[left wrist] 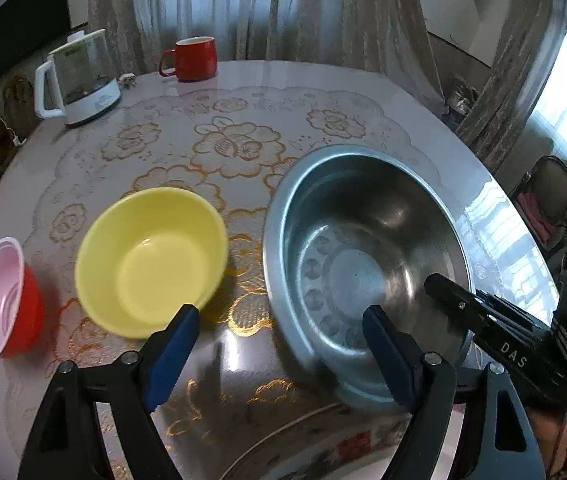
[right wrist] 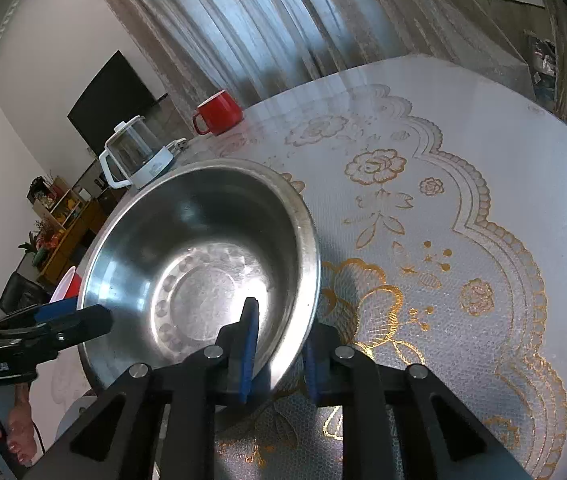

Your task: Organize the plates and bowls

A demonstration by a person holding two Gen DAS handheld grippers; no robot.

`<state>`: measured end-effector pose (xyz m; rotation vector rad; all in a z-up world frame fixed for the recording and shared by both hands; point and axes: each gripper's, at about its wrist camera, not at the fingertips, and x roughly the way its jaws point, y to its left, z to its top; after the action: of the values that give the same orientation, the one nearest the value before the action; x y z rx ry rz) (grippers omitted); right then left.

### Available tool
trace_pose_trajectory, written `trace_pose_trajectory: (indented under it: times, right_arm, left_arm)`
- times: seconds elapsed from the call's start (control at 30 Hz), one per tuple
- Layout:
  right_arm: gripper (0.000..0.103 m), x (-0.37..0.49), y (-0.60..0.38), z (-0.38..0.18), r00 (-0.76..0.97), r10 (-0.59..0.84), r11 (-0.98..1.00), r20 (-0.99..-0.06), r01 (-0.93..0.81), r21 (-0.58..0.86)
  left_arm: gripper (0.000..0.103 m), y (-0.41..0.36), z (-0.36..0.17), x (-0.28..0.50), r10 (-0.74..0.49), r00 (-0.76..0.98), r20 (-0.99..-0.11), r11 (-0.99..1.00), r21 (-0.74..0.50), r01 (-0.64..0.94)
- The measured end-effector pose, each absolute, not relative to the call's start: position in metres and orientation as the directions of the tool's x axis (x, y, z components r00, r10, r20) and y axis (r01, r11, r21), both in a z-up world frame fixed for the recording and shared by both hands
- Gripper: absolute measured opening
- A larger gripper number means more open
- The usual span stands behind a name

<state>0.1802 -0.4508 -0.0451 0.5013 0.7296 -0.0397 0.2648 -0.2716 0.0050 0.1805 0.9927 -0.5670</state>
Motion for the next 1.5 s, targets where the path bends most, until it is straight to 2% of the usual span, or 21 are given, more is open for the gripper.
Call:
trace_pose_trajectory:
  times: [0.1,0.17,0.27,0.43,0.77,0.97,1.1,1.17,1.33,1.5]
  right_arm:
    - [0.018,0.180,-0.453,-0.046,0.746,0.141,0.878,-0.650,0.210,0.430]
    - [0.017,0.181,-0.455,-0.048,0.742,0.147,0.871,-0.654,0.216,0.441]
    - [0.016,0.182,-0.458,-0.051,0.737,0.155,0.861,-0.658,0.225,0.456]
    - [0.015,0.181,-0.456,-0.049,0.743,0.139,0.868,-0.655,0.227,0.442]
    - [0.014,0.168,-0.458,-0.042,0.784,0.119,0.864,-0.609,0.221,0.453]
    - [0.014,0.152,-0.455,-0.029,0.841,0.078,0.874,-0.535,0.201,0.442]
    - [0.015,0.136,-0.446,-0.017,0.886,0.031,0.900,-0.463,0.178,0.399]
    - [0.016,0.132,-0.436,-0.012,0.884,0.009,0.921,-0.467,0.175,0.349]
    - [0.016,0.111,-0.422,0.001,0.883,0.049,0.918,-0.467,0.144,0.370]
    - [0.016,0.086,-0.399,0.032,0.906,0.057,0.931,-0.418,0.102,0.349]
  left_arm:
    - [0.062,-0.278,0.001,0.266,-0.376,0.406,-0.833,0.834,-0.113,0.540]
    - [0.037,-0.285,-0.003,0.267,-0.367,0.384,-0.847,0.824,-0.105,0.556]
    - [0.020,-0.292,-0.010,0.263,-0.368,0.363,-0.856,0.808,-0.102,0.580]
    - [0.019,-0.296,-0.009,0.252,-0.330,0.412,-0.849,0.810,-0.031,0.585]
    - [0.019,-0.287,0.004,0.239,-0.383,0.448,-0.808,0.814,-0.065,0.577]
    - [0.019,-0.283,0.020,0.228,-0.423,0.487,-0.764,0.808,-0.075,0.584]
    - [0.019,-0.274,0.034,0.215,-0.450,0.516,-0.729,0.806,-0.083,0.586]
    - [0.019,-0.267,0.043,0.205,-0.463,0.535,-0.706,0.801,-0.076,0.594]
    - [0.019,-0.245,0.056,0.184,-0.498,0.550,-0.670,0.795,-0.101,0.598]
    - [0.019,-0.217,0.064,0.163,-0.523,0.565,-0.638,0.799,-0.137,0.586]
